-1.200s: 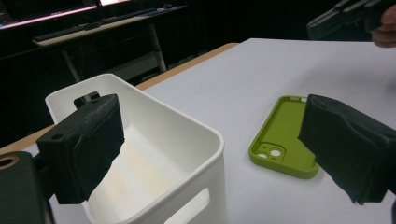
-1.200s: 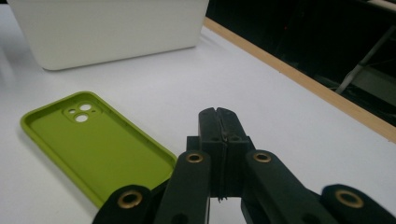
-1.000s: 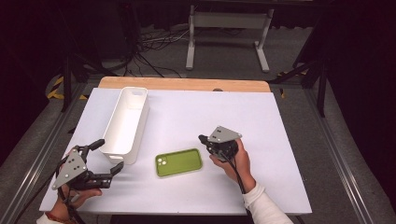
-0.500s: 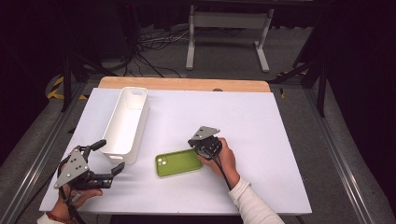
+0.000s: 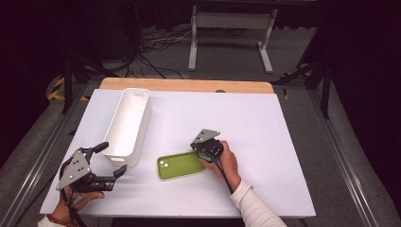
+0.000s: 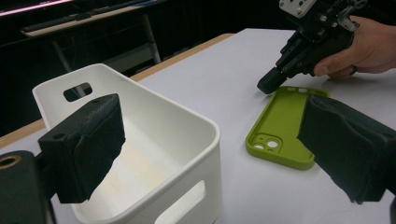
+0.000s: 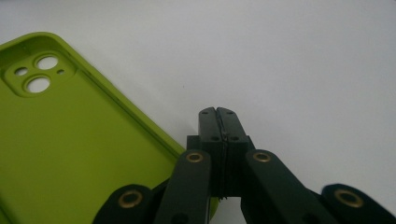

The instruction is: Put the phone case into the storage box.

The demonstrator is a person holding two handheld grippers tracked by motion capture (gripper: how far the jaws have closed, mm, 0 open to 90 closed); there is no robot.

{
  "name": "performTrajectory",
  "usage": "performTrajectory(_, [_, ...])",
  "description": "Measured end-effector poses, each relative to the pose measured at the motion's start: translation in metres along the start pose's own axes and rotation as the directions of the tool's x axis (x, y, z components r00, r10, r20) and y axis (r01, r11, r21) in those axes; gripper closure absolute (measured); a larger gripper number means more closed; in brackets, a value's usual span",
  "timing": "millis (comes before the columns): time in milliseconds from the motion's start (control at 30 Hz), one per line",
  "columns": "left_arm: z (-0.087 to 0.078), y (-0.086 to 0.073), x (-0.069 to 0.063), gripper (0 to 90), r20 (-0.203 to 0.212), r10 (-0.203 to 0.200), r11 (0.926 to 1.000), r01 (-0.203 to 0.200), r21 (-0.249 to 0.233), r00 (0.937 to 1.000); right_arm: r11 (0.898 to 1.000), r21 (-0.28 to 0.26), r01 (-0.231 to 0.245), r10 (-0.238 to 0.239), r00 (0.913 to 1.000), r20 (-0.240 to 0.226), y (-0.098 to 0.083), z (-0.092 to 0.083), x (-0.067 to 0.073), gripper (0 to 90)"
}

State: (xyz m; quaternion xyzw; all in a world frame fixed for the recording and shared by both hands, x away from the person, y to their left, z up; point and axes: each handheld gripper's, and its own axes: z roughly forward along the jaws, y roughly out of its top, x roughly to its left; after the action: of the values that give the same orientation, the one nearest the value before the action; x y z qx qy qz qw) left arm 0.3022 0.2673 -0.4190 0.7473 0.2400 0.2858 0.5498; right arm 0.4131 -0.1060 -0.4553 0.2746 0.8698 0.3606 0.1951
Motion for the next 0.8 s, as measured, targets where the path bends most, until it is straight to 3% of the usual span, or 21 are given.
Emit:
performTrajectory(600, [0.0,-0.002,0.003,8.3,0.009,-0.005,0.9999,0.005,0.012,0.9999,0.99,0.069,0.125,-0.12,0.9904,-0.069,-0.01,-0.014,0.003,90.0])
performTrajectory(700, [0.001,-0.002,0.004,8.5,0.011,-0.017,0.9998,0.017,0.015,0.9998,0.99,0.072,0.125,-0.117,0.9879,-0.102,-0.015,-0.022,0.002,90.0])
performTrajectory(800, [0.0,-0.002,0.003,8.6,0.011,-0.006,0.9998,0.006,0.017,0.9999,0.988,0.075,0.132,-0.124,0.9871,-0.101,-0.017,-0.024,0.003,90.0])
